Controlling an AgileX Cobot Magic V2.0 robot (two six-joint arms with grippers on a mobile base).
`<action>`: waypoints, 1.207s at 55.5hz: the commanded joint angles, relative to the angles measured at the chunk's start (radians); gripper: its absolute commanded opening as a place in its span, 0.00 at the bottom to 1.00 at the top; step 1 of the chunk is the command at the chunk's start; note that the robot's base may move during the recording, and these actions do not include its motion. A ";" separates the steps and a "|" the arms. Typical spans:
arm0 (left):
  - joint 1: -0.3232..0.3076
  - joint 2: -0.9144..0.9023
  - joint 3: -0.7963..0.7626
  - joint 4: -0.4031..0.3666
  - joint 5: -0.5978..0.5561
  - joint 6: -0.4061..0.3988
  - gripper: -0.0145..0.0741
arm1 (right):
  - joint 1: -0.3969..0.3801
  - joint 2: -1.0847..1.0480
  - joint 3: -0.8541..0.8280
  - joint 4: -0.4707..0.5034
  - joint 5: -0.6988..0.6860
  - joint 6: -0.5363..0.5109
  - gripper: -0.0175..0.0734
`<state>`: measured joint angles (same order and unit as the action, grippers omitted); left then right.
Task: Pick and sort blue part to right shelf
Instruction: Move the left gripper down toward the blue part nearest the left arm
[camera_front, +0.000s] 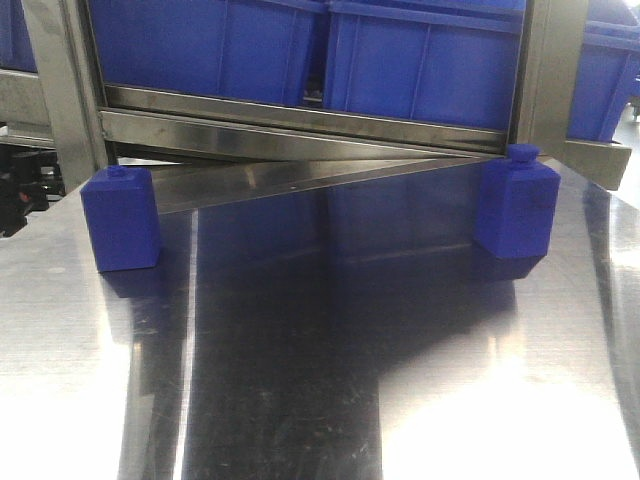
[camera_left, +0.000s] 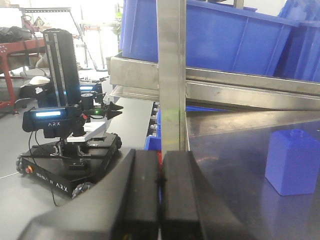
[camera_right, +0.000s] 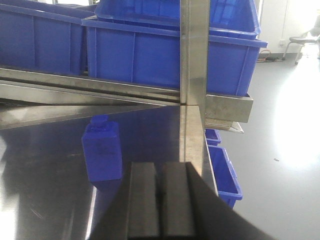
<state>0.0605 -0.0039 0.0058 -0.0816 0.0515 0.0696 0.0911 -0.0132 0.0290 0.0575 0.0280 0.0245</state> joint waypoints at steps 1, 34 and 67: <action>0.002 -0.023 0.031 -0.009 -0.087 -0.006 0.30 | -0.003 -0.014 -0.008 0.001 -0.092 -0.006 0.23; 0.002 -0.023 0.031 -0.009 -0.103 -0.006 0.30 | -0.003 -0.014 -0.008 0.001 -0.092 -0.006 0.23; 0.002 0.204 -0.442 -0.031 0.120 -0.006 0.35 | -0.003 -0.014 -0.008 0.001 -0.093 -0.006 0.23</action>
<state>0.0605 0.1082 -0.3136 -0.0864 0.1334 0.0696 0.0911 -0.0132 0.0290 0.0575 0.0280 0.0245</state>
